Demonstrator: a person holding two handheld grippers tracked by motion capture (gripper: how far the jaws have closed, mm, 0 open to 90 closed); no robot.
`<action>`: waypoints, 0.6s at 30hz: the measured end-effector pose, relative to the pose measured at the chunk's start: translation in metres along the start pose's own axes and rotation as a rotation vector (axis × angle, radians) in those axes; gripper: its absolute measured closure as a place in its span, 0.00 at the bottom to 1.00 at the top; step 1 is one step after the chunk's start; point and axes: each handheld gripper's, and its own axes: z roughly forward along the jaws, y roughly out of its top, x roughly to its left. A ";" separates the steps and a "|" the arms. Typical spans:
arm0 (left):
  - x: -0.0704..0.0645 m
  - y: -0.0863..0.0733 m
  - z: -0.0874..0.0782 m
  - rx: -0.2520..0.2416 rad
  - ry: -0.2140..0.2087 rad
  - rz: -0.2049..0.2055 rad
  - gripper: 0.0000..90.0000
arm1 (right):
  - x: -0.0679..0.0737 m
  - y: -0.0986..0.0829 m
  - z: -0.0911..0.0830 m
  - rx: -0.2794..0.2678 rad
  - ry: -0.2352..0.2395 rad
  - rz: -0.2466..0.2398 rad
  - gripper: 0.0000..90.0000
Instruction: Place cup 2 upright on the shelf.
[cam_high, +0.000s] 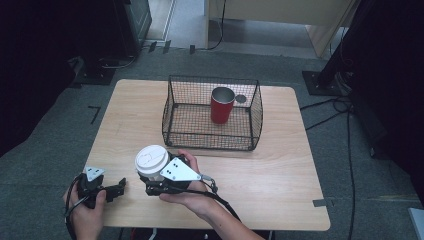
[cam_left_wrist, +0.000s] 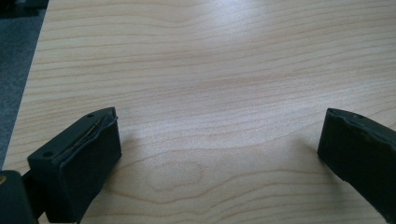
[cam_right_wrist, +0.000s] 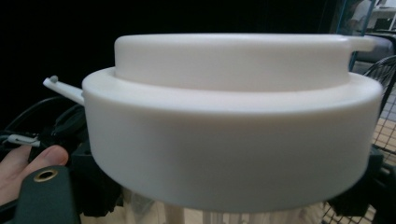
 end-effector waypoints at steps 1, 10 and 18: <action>0.000 0.000 0.000 0.000 0.000 0.000 0.00 | -0.002 0.002 -0.001 -0.006 -0.005 -0.001 0.17; 0.000 0.000 0.000 0.000 0.000 -0.001 0.00 | -0.017 0.016 -0.009 -0.061 -0.051 0.000 0.17; 0.000 0.000 0.000 0.000 0.000 0.000 0.00 | -0.036 0.031 -0.015 -0.099 -0.108 -0.001 0.17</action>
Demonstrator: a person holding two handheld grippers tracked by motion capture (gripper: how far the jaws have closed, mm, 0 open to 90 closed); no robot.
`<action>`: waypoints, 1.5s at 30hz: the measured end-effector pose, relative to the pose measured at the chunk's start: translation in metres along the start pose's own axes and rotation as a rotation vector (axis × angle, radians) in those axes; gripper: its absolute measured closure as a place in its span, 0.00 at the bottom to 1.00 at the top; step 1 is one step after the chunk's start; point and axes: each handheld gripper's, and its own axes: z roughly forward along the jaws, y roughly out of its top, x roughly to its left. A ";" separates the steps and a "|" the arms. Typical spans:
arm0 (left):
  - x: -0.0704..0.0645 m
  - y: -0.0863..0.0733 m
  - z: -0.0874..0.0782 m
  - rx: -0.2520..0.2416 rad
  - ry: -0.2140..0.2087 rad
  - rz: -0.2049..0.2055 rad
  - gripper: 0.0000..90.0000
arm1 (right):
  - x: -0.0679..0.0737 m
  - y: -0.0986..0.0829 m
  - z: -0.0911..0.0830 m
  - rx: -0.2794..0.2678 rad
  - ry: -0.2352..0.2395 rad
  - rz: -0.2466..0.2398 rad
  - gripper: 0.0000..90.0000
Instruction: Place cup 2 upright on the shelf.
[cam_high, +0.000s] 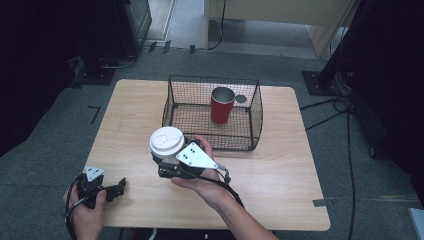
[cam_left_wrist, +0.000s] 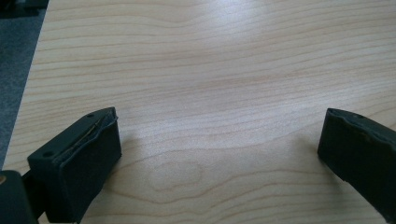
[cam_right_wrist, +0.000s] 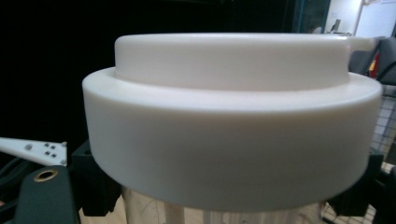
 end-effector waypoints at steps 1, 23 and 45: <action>0.000 0.000 0.000 0.000 0.000 0.001 0.00 | -0.002 0.002 0.000 -0.002 -0.008 0.002 0.17; 0.000 0.000 0.000 -0.001 0.000 0.001 0.00 | -0.051 0.031 0.008 -0.084 -0.147 0.002 0.17; 0.000 0.000 0.000 -0.003 0.001 0.000 0.00 | -0.093 0.043 0.047 -0.103 -0.253 0.060 0.17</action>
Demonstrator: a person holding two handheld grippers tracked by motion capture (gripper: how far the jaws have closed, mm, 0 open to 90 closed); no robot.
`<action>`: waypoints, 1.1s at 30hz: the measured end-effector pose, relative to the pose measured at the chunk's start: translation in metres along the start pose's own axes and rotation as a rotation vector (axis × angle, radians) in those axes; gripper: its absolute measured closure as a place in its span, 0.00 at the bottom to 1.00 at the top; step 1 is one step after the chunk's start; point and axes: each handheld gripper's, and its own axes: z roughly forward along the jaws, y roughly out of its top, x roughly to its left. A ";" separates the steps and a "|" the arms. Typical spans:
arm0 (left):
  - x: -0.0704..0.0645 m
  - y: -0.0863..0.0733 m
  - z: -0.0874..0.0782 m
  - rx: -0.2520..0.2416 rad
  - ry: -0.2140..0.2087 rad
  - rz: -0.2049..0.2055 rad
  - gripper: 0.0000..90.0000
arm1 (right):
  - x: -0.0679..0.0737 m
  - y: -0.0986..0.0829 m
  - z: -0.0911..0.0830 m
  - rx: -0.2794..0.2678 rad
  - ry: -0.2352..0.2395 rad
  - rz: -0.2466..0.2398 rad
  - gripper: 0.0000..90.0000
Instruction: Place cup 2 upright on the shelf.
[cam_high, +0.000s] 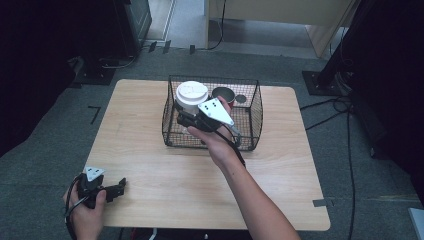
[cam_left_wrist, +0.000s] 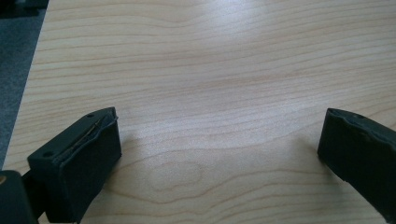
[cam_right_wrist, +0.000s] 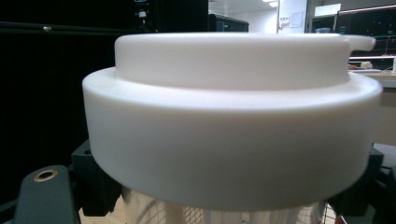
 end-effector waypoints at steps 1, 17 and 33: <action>0.000 0.000 0.000 0.000 0.000 0.000 0.00 | -0.001 0.000 0.003 -0.002 -0.004 -0.005 0.17; 0.000 0.000 0.000 0.002 0.000 0.002 0.00 | -0.023 -0.021 0.040 0.048 -0.068 -0.029 0.17; 0.000 0.000 0.000 0.002 -0.001 0.002 0.00 | -0.030 -0.044 0.069 0.079 -0.088 -0.022 0.17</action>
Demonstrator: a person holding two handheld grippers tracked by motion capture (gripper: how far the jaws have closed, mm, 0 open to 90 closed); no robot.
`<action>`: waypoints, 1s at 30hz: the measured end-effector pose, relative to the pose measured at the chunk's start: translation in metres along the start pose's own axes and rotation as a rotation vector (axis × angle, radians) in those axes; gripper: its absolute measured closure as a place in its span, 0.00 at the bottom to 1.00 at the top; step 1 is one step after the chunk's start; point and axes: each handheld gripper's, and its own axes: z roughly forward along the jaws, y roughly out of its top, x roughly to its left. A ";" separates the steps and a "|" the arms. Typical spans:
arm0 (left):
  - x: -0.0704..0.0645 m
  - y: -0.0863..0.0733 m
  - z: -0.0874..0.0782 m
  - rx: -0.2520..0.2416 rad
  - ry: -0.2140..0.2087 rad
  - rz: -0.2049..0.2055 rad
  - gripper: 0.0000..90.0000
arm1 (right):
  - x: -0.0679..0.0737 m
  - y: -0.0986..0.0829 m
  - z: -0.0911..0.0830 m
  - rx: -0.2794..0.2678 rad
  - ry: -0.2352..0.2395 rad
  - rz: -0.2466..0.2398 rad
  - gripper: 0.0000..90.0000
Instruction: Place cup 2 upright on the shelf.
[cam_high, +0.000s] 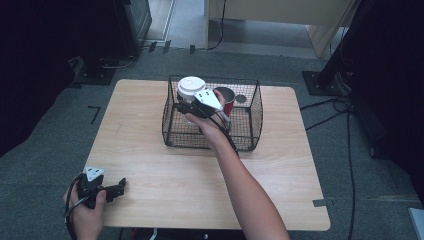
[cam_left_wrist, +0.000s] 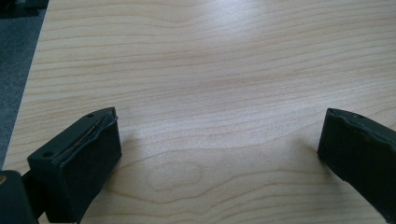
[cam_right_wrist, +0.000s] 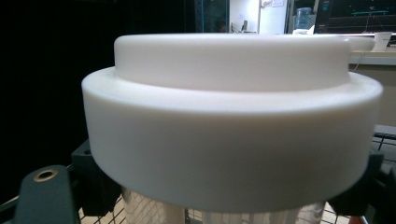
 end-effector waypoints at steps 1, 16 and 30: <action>0.000 0.000 0.000 0.000 0.000 0.000 0.00 | 0.000 -0.001 0.002 0.003 -0.001 -0.004 0.17; 0.000 0.000 0.000 0.000 0.001 -0.001 0.00 | -0.005 -0.023 0.018 0.086 -0.001 -0.045 0.17; 0.000 0.000 0.000 -0.001 0.001 -0.001 0.00 | -0.008 -0.025 0.017 0.158 0.069 -0.077 0.17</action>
